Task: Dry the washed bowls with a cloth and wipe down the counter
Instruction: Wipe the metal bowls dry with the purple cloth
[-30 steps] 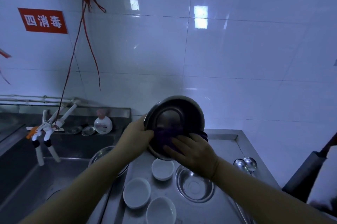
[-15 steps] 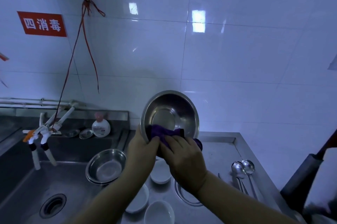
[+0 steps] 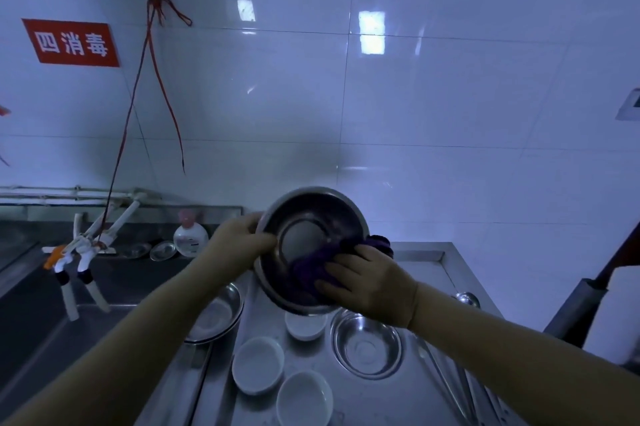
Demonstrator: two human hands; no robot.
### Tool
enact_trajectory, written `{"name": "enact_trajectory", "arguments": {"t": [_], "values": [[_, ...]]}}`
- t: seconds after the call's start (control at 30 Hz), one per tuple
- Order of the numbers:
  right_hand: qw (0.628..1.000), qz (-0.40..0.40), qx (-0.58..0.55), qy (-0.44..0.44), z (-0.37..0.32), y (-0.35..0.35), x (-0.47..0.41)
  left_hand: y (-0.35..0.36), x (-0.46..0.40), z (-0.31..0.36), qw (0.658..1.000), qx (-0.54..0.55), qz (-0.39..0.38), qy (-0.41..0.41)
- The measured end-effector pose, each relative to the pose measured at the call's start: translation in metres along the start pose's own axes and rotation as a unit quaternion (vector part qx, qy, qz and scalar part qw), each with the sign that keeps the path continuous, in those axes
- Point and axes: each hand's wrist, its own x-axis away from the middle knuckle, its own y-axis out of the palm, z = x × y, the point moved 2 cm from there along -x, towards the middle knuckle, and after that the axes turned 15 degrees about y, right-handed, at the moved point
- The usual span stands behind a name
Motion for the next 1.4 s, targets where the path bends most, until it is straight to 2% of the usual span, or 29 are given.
{"name": "enact_trajectory", "arguments": {"t": [0.07,0.17,0.27,0.37,0.47,0.6,0.7,0.77,0.83,0.9,0.97,1.0,1.03,1.07,1.1,1.17,1.23,1.27,1.33,1.4], "values": [[0.998,0.013,0.017,0.066,-0.010,0.001,-0.006,0.013,0.005,-0.006,0.996,0.073,0.058,-0.009],[0.985,0.018,0.019,0.172,-0.031,0.004,-0.013,0.045,0.019,-0.016,0.995,0.029,0.091,-0.026],[0.973,0.005,-0.013,0.229,-0.049,0.007,-0.013,0.052,0.021,-0.021,0.988,0.095,0.114,-0.047],[0.980,-0.021,-0.017,0.195,-0.052,0.008,-0.004,0.042,0.019,-0.025,0.987,0.133,0.079,-0.041],[0.993,-0.036,-0.022,0.106,-0.037,0.006,0.007,0.030,0.015,-0.025,0.995,0.090,0.006,-0.045],[0.998,-0.056,-0.031,-0.013,-0.012,0.000,0.016,0.010,0.009,-0.032,0.988,0.037,-0.106,-0.103],[0.995,-0.087,-0.055,-0.001,-0.008,-0.002,0.012,0.008,0.004,-0.034,0.988,0.014,-0.124,-0.087],[0.988,-0.137,-0.064,0.019,-0.008,-0.004,0.010,0.007,0.005,-0.033,0.988,-0.112,-0.103,-0.026],[0.980,-0.188,-0.062,0.036,-0.005,-0.006,0.009,0.008,0.015,-0.023,0.953,-0.279,-0.082,0.086],[0.974,-0.210,-0.061,0.052,-0.004,-0.008,0.009,0.017,0.029,-0.011,0.894,-0.369,-0.122,0.225],[0.970,-0.214,-0.080,0.077,-0.005,-0.010,0.006,0.032,0.039,-0.006,0.830,-0.429,-0.221,0.278],[0.968,-0.211,-0.096,0.092,-0.006,-0.010,0.005,0.038,0.040,-0.008,0.799,-0.463,-0.252,0.290],[0.968,-0.202,-0.108,0.104,-0.006,-0.011,0.003,0.041,0.039,-0.011,0.781,-0.484,-0.257,0.298],[0.969,-0.187,-0.115,0.116,-0.005,-0.012,0.002,0.041,0.037,-0.011,0.787,-0.477,-0.240,0.308],[0.970,-0.164,-0.119,0.134,-0.003,-0.014,0.002,0.040,0.035,-0.012,0.816,-0.441,-0.208,0.312],[0.963,-0.095,-0.131,0.216,0.004,-0.018,0.002,0.033,0.033,-0.018,0.893,-0.323,-0.132,0.283],[0.934,-0.009,-0.142,0.329,0.011,-0.023,0.003,0.029,0.035,-0.027,0.973,-0.144,-0.072,0.168],[0.917,0.027,-0.143,0.371,0.012,-0.024,0.003,0.031,0.038,-0.029,0.993,-0.054,-0.036,0.103],[0.901,0.058,-0.145,0.404,0.007,-0.025,0.000,0.038,0.042,-0.032,0.998,0.058,0.037,0.005],[0.903,0.029,-0.149,0.403,-0.007,-0.020,-0.008,0.046,0.044,-0.028,0.989,0.125,0.063,-0.052]]}}
